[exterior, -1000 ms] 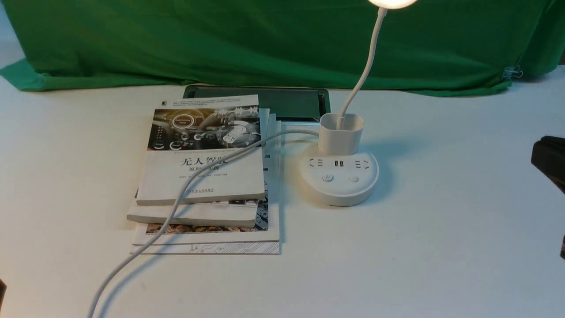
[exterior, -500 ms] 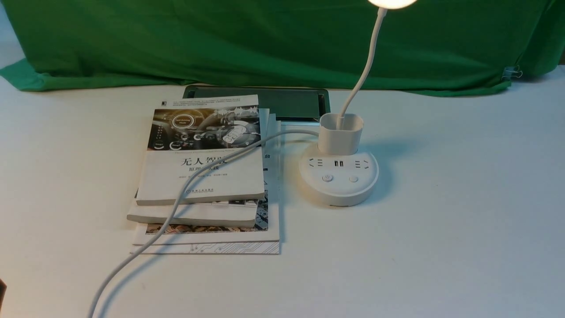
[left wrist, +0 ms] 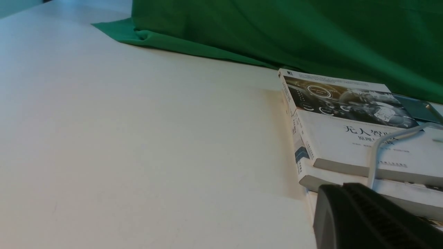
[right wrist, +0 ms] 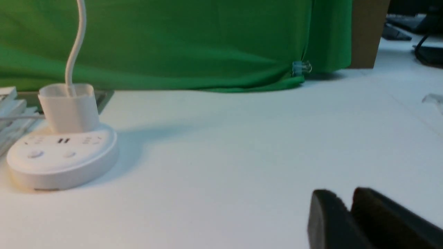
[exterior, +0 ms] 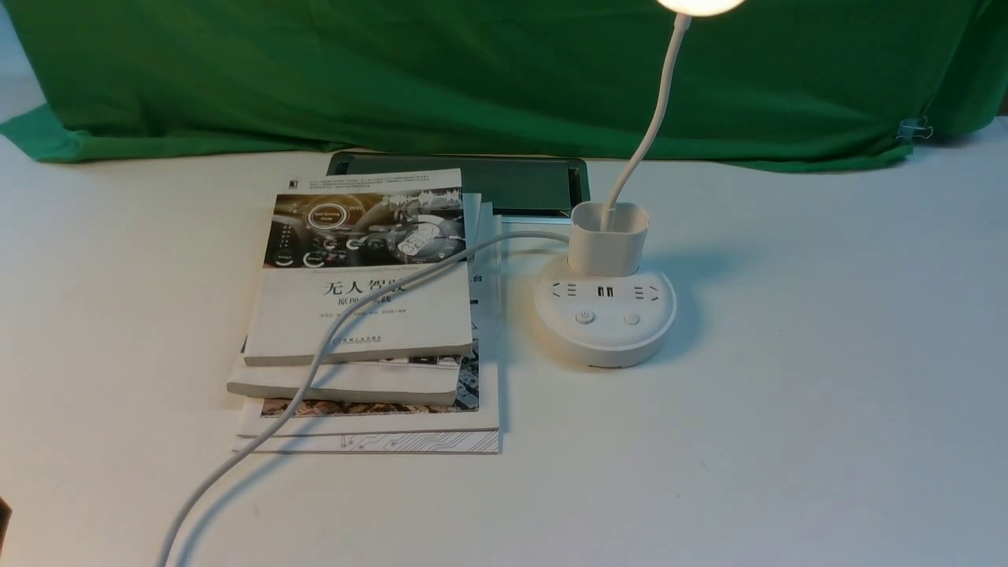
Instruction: Turn on the desk lamp on the white desktop with your hand.
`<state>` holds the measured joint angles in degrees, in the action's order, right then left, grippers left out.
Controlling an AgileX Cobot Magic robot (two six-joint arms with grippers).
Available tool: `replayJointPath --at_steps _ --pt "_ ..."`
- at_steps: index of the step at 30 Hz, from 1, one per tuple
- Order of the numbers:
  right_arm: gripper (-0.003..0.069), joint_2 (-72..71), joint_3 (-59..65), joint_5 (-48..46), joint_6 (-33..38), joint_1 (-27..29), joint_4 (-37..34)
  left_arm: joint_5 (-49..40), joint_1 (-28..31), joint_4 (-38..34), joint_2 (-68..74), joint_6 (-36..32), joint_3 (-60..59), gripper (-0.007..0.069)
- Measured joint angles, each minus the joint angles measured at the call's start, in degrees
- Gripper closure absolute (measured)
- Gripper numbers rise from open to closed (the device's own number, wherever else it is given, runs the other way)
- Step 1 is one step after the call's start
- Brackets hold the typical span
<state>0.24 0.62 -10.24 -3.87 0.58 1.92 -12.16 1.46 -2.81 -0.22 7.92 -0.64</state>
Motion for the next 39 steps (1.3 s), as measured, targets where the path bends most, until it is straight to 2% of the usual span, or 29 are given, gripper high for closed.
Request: replayJointPath --at_steps 39 --pt "0.0453 0.0 0.0 -2.2 0.3 0.0 0.1 0.0 0.0 0.0 0.0 0.0 0.0 0.0603"
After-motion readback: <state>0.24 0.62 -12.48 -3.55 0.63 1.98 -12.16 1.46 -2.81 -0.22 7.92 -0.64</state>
